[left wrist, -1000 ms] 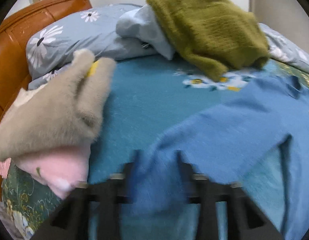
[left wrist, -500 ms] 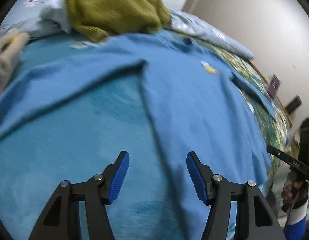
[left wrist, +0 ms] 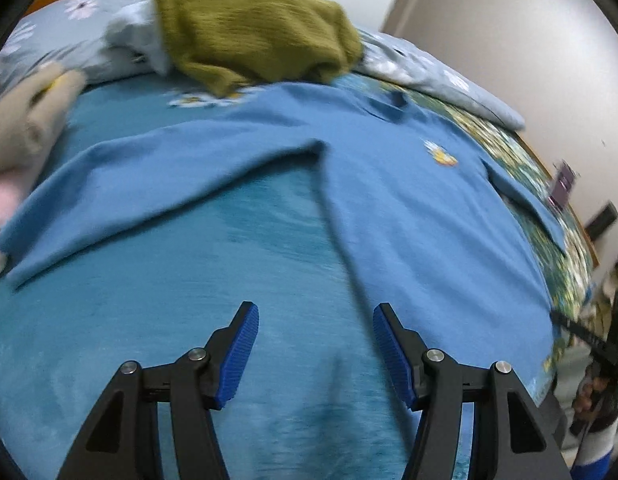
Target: Fold clothes
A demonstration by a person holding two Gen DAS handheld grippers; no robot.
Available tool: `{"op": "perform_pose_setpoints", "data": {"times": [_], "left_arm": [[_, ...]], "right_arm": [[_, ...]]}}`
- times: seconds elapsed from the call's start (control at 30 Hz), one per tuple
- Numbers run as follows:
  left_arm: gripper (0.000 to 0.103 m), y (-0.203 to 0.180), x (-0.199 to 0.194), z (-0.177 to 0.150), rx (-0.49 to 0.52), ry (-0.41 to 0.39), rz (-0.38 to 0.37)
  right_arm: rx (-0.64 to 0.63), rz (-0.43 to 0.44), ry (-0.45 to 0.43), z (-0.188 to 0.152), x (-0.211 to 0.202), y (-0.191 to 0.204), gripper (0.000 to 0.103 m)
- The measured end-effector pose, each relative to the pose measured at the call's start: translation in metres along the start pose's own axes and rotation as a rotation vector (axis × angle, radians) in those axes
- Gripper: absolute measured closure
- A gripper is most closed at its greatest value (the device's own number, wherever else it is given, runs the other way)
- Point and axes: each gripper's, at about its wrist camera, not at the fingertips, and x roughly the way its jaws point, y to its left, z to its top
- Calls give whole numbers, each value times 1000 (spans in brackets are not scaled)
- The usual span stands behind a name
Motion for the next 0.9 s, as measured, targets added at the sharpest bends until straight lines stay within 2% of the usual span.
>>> {"op": "perform_pose_setpoints", "data": {"times": [0.27, 0.33, 0.37, 0.4, 0.43, 0.57, 0.77, 0.83, 0.9], "left_arm": [[39, 90, -39, -2, -230, -105, 155], [39, 116, -47, -7, -311, -128, 185], [39, 128, -50, -10, -358, -137, 194], [39, 139, -50, -12, -407, -144, 194], [39, 151, -50, -15, -470, -154, 173], [39, 190, -44, -19, -688, -212, 93], [41, 201, -31, -11, -734, -277, 172], [45, 202, -27, -9, -742, -291, 201], [74, 204, -23, -7, -750, -305, 231]], "right_arm": [[-54, 9, 23, 7, -7, 9, 99], [-67, 16, 16, 13, -8, 14, 95], [-69, 19, 10, 17, -8, 17, 88], [-70, 21, 4, 21, -7, 20, 78], [-72, 24, -2, 24, -7, 23, 76], [-79, 34, -26, 39, -5, 35, 76], [-89, 51, -59, 60, 0, 54, 75], [-88, 63, -40, 62, 9, 61, 75], [-94, 71, -19, 63, 18, 68, 75]]}}
